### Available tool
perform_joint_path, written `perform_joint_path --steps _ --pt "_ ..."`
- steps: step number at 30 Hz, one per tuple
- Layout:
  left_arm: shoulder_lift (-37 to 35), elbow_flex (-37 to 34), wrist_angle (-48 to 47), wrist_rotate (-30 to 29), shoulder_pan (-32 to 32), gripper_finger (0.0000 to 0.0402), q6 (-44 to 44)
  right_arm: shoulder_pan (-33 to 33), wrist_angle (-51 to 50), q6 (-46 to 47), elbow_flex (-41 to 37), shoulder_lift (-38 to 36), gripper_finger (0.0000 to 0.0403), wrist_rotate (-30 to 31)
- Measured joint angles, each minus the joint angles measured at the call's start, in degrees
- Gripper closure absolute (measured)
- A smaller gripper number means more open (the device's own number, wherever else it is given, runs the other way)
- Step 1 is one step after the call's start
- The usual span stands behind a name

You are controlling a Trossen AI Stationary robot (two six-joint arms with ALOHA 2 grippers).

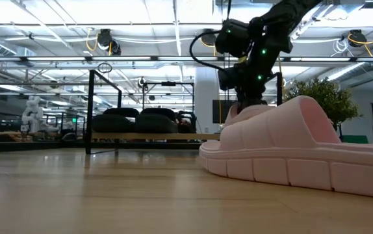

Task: Pick and place slides into the shelf
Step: Put the right pink slipper on the shelf

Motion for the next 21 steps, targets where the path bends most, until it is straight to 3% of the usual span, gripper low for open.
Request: perform_joint_path --steps 21 --pt "0.0 0.0 0.0 -0.4 0.0 0.0316 0.4 0.1 2.2 -0.8 -2.1 -0.1 0.0396 -3.0"
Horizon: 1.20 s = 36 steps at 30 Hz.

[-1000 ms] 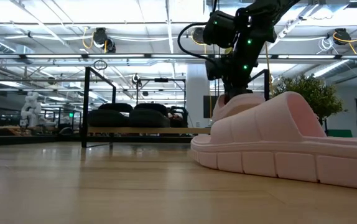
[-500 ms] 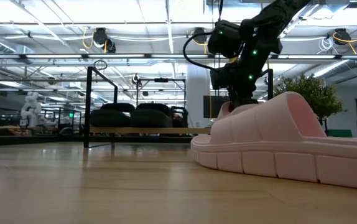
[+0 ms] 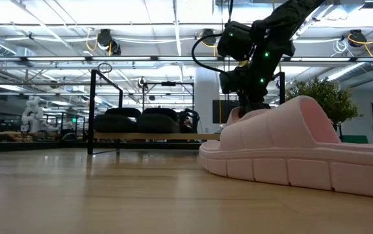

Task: Pick and place slides into the shelf
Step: Put the right pink slipper on the shelf, then put the pink slipper on the shelf

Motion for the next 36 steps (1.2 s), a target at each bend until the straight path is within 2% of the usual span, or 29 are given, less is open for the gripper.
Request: perform_joint_path --steps 12,25,36 --pt "0.0 0.0 0.0 0.0 0.0 0.0316 -0.2 0.1 0.0 0.0 0.0 0.0 0.039 -0.3" --pt "0.0 0.0 0.0 0.0 0.0 0.0316 -0.2 0.4 -0.1 -1.3 -0.1 -0.2 0.0278 0.1" --pt "0.0 0.0 0.2 0.0 0.0 0.0316 -0.1 3.2 1.1 -3.3 -0.1 -5.3 0.0254 0.3"
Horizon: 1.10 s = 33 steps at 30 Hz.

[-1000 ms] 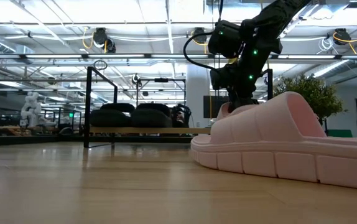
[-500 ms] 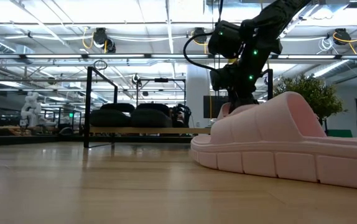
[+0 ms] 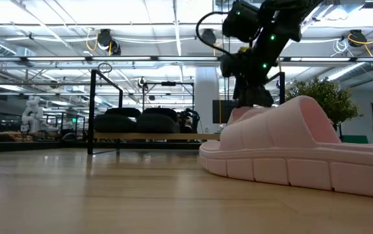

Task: Pick and place slides into the shelf
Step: Put the pink slipper on the shelf

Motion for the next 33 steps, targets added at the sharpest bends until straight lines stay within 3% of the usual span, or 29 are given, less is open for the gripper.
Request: perform_joint_path --steps 9,18,26,33 --pt "0.0 0.0 0.0 0.0 0.0 0.0316 -0.1 4.7 1.8 -3.4 0.0 -4.8 0.0254 5.8" --pt "0.0 0.0 -0.1 0.0 0.0 0.0316 -0.2 16.4 8.7 -6.9 0.1 -10.2 0.0254 5.8" --pt "0.0 0.0 -0.2 0.0 0.0 0.0316 -0.4 32.1 7.7 10.4 0.1 -13.9 0.0254 -4.0" --pt "0.0 0.0 -0.1 -0.4 0.0 0.0316 -2.8 45.1 -1.5 18.4 0.1 -13.8 0.0255 -5.0"
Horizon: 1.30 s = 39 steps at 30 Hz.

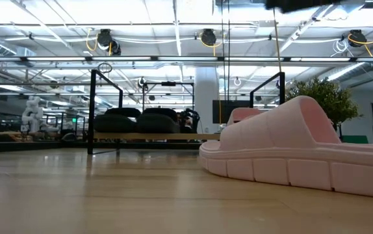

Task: Pick and place slides into the shelf
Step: Put the pink slipper on the shelf

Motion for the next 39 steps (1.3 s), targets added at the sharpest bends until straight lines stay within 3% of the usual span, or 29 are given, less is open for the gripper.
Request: perform_joint_path --steps 5,13,39 --pt "0.0 0.0 0.0 0.0 0.0 0.0316 -2.6 3.8 -4.5 7.1 0.0 0.5 0.0255 -4.4" --pt "0.0 0.0 0.0 -0.1 0.0 0.0316 -5.5 5.2 -4.8 4.2 0.0 7.9 0.0255 -13.1" --pt "0.0 0.0 -0.1 0.0 0.0 0.0316 -6.1 2.6 7.0 2.6 0.0 21.3 0.0263 -13.0"
